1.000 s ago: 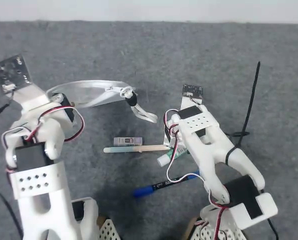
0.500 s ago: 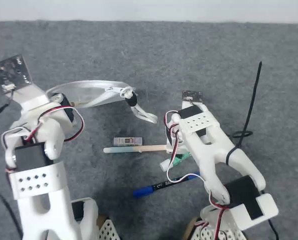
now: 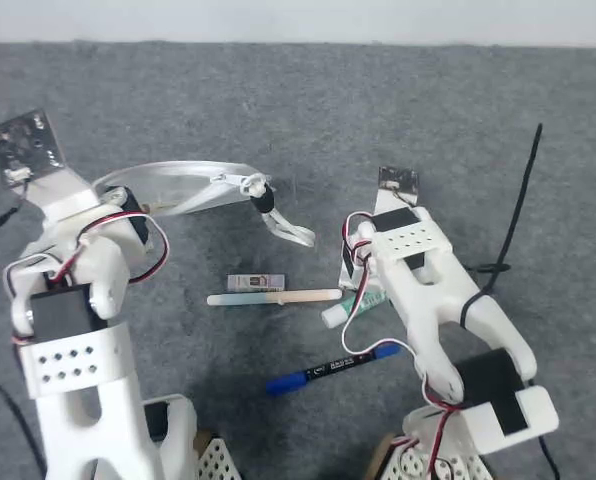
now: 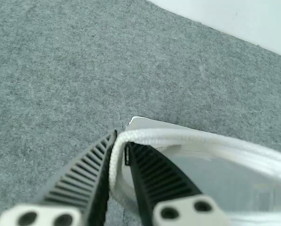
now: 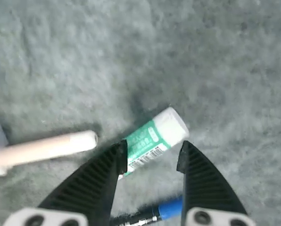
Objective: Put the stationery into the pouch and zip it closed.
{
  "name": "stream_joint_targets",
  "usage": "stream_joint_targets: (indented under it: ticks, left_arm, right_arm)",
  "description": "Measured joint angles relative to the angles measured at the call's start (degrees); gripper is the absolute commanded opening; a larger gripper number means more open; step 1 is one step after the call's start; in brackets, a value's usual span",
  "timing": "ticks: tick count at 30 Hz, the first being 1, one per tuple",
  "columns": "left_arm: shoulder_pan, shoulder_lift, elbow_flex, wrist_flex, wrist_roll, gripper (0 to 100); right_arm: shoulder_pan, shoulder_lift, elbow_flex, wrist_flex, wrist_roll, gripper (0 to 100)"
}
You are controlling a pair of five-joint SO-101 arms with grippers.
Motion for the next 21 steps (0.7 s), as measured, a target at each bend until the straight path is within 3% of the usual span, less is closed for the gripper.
stream_joint_targets:
  ticks: [11, 17, 21]
  left_arm:
    - [0.00, 0.00, 0.00, 0.00, 0.00, 1]
    - [0.00, 0.00, 0.00, 0.00, 0.00, 1]
    - [0.00, 0.00, 0.00, 0.00, 0.00, 1]
  right_arm:
    - [0.26, 8.09, -2.55, 0.00, 0.00, 17.1]
    - [0.70, 8.18, -2.90, 1.58, 0.18, 0.0]
    - [1.23, 8.18, -3.16, 2.55, 1.41, 0.6]
